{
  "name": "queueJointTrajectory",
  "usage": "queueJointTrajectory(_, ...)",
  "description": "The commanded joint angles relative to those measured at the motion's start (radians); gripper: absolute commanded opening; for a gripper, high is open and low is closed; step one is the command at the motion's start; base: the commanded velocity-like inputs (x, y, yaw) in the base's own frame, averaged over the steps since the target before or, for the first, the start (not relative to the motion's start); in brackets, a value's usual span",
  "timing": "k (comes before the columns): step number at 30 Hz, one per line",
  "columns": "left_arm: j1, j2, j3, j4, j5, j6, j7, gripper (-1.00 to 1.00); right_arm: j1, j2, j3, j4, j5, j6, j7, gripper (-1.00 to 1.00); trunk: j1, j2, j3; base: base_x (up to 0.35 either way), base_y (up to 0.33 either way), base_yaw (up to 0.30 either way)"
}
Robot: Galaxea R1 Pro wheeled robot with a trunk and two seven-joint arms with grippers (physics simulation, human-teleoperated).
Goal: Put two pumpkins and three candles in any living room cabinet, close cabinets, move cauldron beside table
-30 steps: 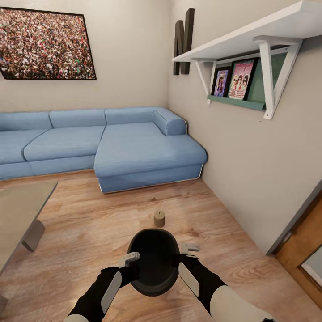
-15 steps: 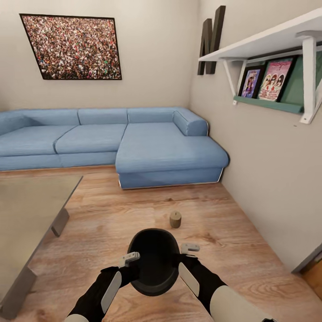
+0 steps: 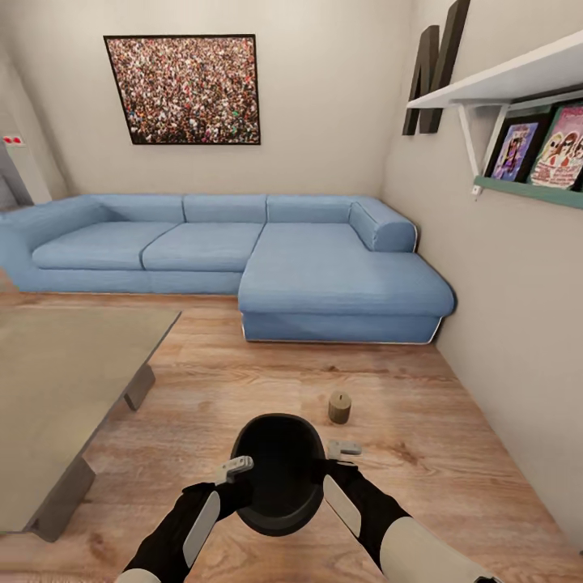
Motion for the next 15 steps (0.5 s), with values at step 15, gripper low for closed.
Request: queueJointTrajectory(15,0.0,0.001,0.011,-0.001,-0.008,0.0,-0.001,-1.0,-0.001,0.0,-0.011,-0.005,-0.011,-0.003,0.097,-1.0,0.0,0.0,0.0,0.103,-0.201,0.291)
